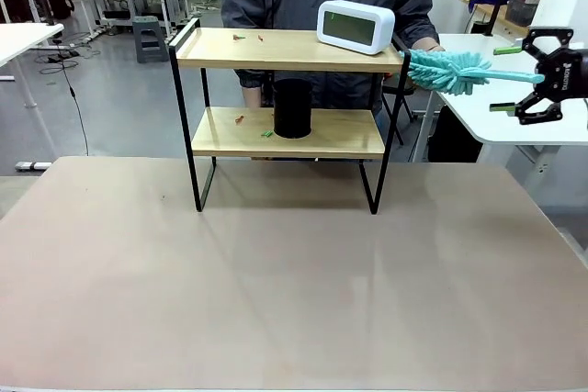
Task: Clean the shelf.
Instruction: Pick up the Duster from the human.
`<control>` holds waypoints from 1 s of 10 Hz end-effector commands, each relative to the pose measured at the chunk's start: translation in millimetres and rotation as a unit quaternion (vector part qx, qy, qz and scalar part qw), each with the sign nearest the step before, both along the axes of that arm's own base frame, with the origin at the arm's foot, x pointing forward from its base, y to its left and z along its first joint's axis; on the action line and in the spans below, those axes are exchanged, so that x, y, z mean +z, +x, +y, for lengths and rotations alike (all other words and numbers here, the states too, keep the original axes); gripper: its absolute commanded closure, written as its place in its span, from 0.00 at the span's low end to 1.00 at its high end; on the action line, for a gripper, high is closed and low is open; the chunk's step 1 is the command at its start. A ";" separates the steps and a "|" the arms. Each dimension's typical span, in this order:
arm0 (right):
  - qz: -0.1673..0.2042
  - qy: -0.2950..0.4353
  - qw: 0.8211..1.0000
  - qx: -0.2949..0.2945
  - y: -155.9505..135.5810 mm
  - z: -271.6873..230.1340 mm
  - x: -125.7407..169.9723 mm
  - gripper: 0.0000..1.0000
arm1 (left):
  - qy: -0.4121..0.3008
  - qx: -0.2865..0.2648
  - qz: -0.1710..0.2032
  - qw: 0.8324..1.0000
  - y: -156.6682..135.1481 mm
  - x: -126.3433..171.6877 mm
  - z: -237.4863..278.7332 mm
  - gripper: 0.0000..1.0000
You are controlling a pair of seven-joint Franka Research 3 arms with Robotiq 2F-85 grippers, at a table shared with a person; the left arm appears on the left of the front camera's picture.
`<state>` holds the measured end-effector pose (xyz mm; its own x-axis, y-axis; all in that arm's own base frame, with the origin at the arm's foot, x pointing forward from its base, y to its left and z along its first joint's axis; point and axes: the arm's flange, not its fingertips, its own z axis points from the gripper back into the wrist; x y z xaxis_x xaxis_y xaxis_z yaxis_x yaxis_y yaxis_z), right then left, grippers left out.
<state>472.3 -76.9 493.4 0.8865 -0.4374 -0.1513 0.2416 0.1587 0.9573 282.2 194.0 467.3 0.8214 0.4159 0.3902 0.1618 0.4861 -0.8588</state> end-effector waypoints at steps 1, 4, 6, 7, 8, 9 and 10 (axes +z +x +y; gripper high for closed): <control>-0.005 0.023 1.000 -0.015 7.1 5.5 8.1 0.00 | -0.002 -0.002 -0.016 1.000 1.4 0.5 -0.4 0.00; -0.012 0.027 0.999 -0.014 8.6 9.9 7.0 0.59 | -0.002 -0.002 -0.016 1.000 1.4 0.5 -0.4 0.00; -0.011 0.025 0.999 -0.016 10.3 10.6 5.3 1.00 | -0.002 -0.002 -0.016 1.000 1.4 0.5 -0.4 0.00; -0.010 0.027 0.999 -0.017 10.7 10.0 4.4 1.00 | -0.002 -0.002 -0.016 1.000 1.4 0.5 -0.4 0.00; -0.010 0.022 0.999 -0.023 10.8 9.2 3.1 1.00 | -0.002 -0.002 -0.016 1.000 1.4 0.5 -0.4 0.00; -0.011 0.022 0.999 -0.023 10.9 8.1 2.6 0.96 | -0.002 -0.002 -0.016 1.000 1.4 0.5 -0.4 0.00; -0.012 0.021 0.999 -0.025 11.1 7.4 1.9 1.00 | -0.002 -0.002 -0.016 1.000 1.4 0.5 -0.4 0.00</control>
